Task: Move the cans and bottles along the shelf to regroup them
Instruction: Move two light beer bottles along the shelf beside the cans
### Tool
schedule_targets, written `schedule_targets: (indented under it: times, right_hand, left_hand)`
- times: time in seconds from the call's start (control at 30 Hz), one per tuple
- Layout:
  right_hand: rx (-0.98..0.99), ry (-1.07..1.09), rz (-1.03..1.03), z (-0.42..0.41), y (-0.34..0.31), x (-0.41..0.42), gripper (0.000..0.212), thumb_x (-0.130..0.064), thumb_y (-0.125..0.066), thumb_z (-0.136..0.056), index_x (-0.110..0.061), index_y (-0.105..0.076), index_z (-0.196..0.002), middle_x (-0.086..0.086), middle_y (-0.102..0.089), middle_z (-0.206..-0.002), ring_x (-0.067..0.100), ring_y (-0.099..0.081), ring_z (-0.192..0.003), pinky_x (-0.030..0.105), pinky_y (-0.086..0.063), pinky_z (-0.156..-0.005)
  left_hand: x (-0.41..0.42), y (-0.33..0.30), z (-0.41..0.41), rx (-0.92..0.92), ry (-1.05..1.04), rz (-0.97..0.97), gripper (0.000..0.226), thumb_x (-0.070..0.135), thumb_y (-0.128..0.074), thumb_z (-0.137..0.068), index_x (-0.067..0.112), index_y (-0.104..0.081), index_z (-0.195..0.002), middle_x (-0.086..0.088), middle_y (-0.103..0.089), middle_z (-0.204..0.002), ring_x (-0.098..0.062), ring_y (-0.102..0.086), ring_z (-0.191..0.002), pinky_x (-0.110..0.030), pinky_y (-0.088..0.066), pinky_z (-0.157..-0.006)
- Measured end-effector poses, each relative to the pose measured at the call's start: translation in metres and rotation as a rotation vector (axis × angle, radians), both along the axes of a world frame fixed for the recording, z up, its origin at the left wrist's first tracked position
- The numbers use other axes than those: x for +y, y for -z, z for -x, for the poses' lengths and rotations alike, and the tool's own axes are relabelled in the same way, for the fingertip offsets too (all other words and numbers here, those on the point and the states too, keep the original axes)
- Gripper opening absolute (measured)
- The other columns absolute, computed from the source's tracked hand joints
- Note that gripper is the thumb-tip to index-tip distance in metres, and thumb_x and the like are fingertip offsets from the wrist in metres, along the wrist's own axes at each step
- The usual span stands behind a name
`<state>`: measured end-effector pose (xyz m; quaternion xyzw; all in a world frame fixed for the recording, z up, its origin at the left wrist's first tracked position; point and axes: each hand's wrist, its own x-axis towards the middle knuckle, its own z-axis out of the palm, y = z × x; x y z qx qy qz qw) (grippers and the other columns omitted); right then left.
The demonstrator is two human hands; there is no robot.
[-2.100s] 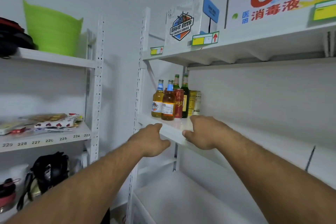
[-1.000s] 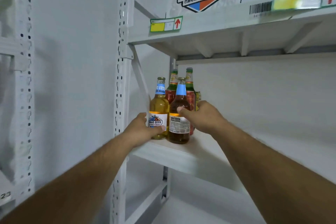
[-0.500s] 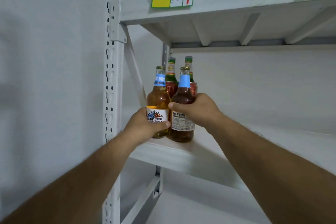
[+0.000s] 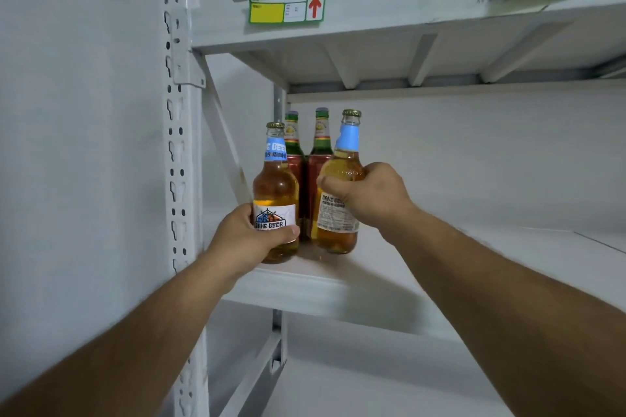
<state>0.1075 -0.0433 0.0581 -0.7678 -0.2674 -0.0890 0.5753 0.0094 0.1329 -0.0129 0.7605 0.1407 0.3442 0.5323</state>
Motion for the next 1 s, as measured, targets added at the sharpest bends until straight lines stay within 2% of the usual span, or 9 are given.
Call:
schedule_targets:
  times: [0.1, 0.23, 0.37, 0.43, 0.57, 0.73, 0.8, 0.9, 1.0]
  right_hand:
    - [0.001, 0.031, -0.031, 0.004, -0.009, -0.027, 0.056, -0.055, -0.085, -0.066, -0.016, -0.064, -0.101, 0.001, -0.071, -0.095, 0.018, -0.07, -0.085, 0.038, -0.06, -0.076]
    - [0.014, 0.084, -0.074, 0.014, -0.017, -0.076, 0.053, -0.049, -0.085, -0.071, -0.015, -0.062, -0.104, 0.001, -0.071, -0.094, 0.015, -0.071, -0.081, 0.029, -0.056, -0.063]
    - [-0.01, 0.204, -0.07, 0.017, -0.021, -0.135, 0.055, -0.049, -0.085, -0.07, -0.015, -0.061, -0.106, 0.002, -0.073, -0.095, 0.017, -0.073, -0.082, 0.033, -0.06, -0.07]
    - [-0.017, 0.268, -0.065, 0.018, -0.024, -0.168, 0.055, -0.05, -0.086, -0.069, -0.015, -0.063, -0.106, 0.002, -0.074, -0.095, 0.017, -0.074, -0.08, 0.034, -0.061, -0.071]
    - [-0.035, 0.401, -0.07, 0.027, -0.028, -0.236, 0.05, -0.047, -0.085, -0.071, -0.016, -0.064, -0.104, 0.001, -0.074, -0.092, 0.014, -0.073, -0.076, 0.026, -0.054, -0.058]
    - [-0.047, 0.504, -0.071, 0.04, -0.031, -0.32, 0.046, -0.044, -0.085, -0.072, -0.015, -0.065, -0.101, 0.002, -0.074, -0.09, 0.015, -0.073, -0.075, 0.027, -0.056, -0.061]
    - [-0.048, 0.519, -0.066, 0.043, -0.03, -0.354, 0.045, -0.042, -0.085, -0.073, -0.014, -0.064, -0.102, 0.002, -0.073, -0.091, 0.015, -0.073, -0.077, 0.028, -0.058, -0.062]
    - [-0.044, 0.541, -0.047, 0.044, -0.03, -0.406, 0.048, -0.044, -0.085, -0.072, -0.015, -0.063, -0.105, 0.004, -0.074, -0.094, 0.018, -0.074, -0.082, 0.037, -0.062, -0.074]
    - [-0.049, 0.571, -0.045, 0.047, -0.03, -0.459, 0.043, -0.042, -0.085, -0.074, -0.016, -0.064, -0.101, 0.003, -0.073, -0.091, 0.017, -0.074, -0.081, 0.033, -0.06, -0.069]
  left_hand:
    - [-0.016, -0.003, 0.0, -0.02, 0.053, 0.001, 0.051, 0.028, -0.096, -0.07, 0.026, -0.072, -0.114, 0.005, -0.08, -0.105, -0.017, -0.076, -0.098, -0.043, -0.06, -0.096]
    - [-0.051, -0.008, -0.006, -0.005, 0.163, -0.024, 0.054, 0.03, -0.096, -0.066, 0.028, -0.072, -0.114, 0.004, -0.08, -0.106, -0.02, -0.076, -0.1, -0.046, -0.06, -0.095]
    - [-0.094, -0.012, -0.02, -0.013, 0.278, -0.021, 0.052, 0.029, -0.096, -0.065, 0.025, -0.073, -0.111, 0.001, -0.081, -0.102, -0.022, -0.077, -0.096, -0.044, -0.063, -0.085]
    - [-0.118, -0.014, -0.028, -0.003, 0.345, -0.002, 0.051, 0.028, -0.097, -0.065, 0.026, -0.073, -0.11, 0.0, -0.081, -0.101, -0.024, -0.078, -0.094, -0.047, -0.065, -0.081]
    - [-0.172, -0.015, -0.045, 0.004, 0.457, 0.014, 0.044, 0.023, -0.096, -0.068, 0.024, -0.073, -0.107, 0.0, -0.082, -0.097, -0.026, -0.079, -0.09, -0.052, -0.065, -0.077]
    - [-0.254, -0.015, -0.061, -0.011, 0.565, -0.035, 0.039, 0.022, -0.094, -0.072, 0.024, -0.074, -0.105, 0.01, -0.082, -0.091, -0.013, -0.078, -0.087, -0.037, -0.062, -0.083]
    - [-0.29, -0.015, -0.069, -0.007, 0.605, -0.049, 0.042, 0.023, -0.095, -0.071, 0.024, -0.075, -0.107, 0.008, -0.082, -0.094, -0.015, -0.079, -0.089, -0.038, -0.062, -0.085]
    - [-0.349, -0.014, -0.08, -0.002, 0.663, -0.046, 0.046, 0.022, -0.095, -0.07, 0.023, -0.074, -0.111, 0.004, -0.082, -0.099, -0.016, -0.078, -0.092, -0.037, -0.061, -0.086]
    - [-0.407, -0.013, -0.09, 0.01, 0.708, -0.053, 0.057, 0.031, -0.097, -0.063, 0.024, -0.074, -0.114, 0.005, -0.081, -0.102, -0.018, -0.077, -0.096, -0.043, -0.061, -0.093]
